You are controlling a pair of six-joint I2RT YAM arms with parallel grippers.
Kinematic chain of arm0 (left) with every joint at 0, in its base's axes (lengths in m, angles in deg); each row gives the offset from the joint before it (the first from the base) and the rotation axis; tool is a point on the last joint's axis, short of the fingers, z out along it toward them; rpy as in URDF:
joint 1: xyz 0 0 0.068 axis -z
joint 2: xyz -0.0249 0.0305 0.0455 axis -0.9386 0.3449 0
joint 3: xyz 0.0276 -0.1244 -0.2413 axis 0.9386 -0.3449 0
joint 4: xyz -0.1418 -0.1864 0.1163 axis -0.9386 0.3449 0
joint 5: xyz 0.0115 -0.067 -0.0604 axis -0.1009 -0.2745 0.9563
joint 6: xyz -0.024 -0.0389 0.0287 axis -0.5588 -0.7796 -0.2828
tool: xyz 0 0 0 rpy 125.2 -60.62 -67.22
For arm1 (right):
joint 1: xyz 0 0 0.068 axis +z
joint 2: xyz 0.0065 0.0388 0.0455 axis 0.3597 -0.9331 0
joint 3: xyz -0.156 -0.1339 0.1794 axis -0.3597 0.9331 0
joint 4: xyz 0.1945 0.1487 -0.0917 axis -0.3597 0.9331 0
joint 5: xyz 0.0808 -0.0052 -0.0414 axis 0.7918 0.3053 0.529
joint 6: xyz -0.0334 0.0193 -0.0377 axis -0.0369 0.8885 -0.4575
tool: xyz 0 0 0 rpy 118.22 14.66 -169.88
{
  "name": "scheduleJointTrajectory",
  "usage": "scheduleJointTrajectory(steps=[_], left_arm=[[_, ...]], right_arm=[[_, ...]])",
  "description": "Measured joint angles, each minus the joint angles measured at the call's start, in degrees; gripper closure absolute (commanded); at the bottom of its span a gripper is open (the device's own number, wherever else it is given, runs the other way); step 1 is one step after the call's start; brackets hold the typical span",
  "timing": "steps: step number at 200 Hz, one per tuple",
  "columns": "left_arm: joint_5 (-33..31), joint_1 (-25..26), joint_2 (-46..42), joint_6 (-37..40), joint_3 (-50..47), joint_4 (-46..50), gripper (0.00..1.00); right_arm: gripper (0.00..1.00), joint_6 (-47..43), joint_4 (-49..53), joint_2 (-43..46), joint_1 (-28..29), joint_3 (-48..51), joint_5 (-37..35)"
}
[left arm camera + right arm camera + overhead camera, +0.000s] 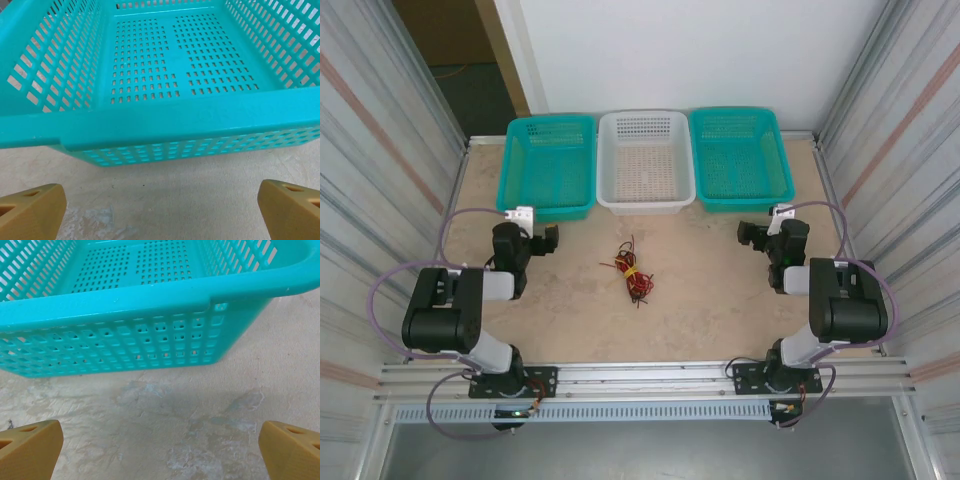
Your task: Untangle the cables
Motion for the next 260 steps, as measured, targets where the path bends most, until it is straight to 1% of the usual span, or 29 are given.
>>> scheduleJointTrajectory(steps=[172, 220, 244, 251, 260], left_arm=[[1.4, -0.2, 0.0, 0.0, 0.0, 0.0, 0.01], [4.3, -2.4, 0.0, -0.1, 0.0, 0.0, 0.01], [4.3, -2.4, 0.0, -0.1, 0.0, 0.0, 0.01], [3.7, -2.3, -0.2, -0.3, 0.2, 0.6, 0.01], [2.4, -2.0, -1.3, -0.7, 1.0, 3.8, 0.01]], right_arm=[[0.01, 0.0, 0.0, 0.0, 0.0, 0.0, 0.0], [0.01, 0.0, 0.0, 0.0, 0.0, 0.0, 0.0], [0.01, 0.0, 0.1, 0.1, 0.0, 0.0, -0.3], [0.01, 0.1, 1.1, 0.8, 0.0, 0.0, -0.6], [0.01, 0.2, 3.9, 2.9, 0.0, -0.1, -1.4]])
